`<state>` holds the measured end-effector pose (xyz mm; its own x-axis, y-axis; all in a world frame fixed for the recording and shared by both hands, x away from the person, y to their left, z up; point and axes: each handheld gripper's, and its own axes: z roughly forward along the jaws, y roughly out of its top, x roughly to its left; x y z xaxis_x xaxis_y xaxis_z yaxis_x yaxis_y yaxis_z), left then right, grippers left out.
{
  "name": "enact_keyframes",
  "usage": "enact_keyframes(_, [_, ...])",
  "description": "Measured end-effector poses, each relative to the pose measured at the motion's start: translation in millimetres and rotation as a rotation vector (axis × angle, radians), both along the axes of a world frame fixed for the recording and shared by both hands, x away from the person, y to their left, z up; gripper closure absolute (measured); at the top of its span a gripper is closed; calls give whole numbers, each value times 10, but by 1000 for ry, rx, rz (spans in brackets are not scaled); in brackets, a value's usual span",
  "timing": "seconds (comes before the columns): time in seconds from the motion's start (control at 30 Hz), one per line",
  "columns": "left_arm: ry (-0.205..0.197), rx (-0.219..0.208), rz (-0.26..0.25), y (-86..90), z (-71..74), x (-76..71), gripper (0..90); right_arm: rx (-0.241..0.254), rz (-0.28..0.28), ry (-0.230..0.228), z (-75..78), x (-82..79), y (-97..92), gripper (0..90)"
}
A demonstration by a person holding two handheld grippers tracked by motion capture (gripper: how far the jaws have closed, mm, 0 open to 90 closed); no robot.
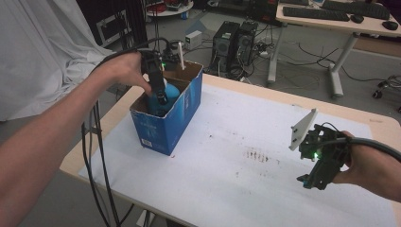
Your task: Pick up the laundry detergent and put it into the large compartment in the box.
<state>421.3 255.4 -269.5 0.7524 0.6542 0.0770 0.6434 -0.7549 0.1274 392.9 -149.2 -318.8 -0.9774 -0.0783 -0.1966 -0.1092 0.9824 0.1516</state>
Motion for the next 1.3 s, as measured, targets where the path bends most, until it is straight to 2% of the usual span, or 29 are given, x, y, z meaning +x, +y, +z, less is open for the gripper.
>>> enact_keyframes(0.13, [-6, -16, 2, 16, -43, -4, 382, -4, -1, 3, -17, 6, 4, 116])
enact_keyframes(0.77, [-8, -14, -2, 22, -55, -26, 380, -7, 1, 5, -36, -3, 32, 116])
enact_keyframes(1.17, [-16, -6, -7, 20, -8, -29, 365, -6, 5, 10, -45, -6, 45, 116])
enact_keyframes(1.3, [-21, -6, -5, 19, 3, -26, 334, -5, 10, 9, -47, -8, 52, 116])
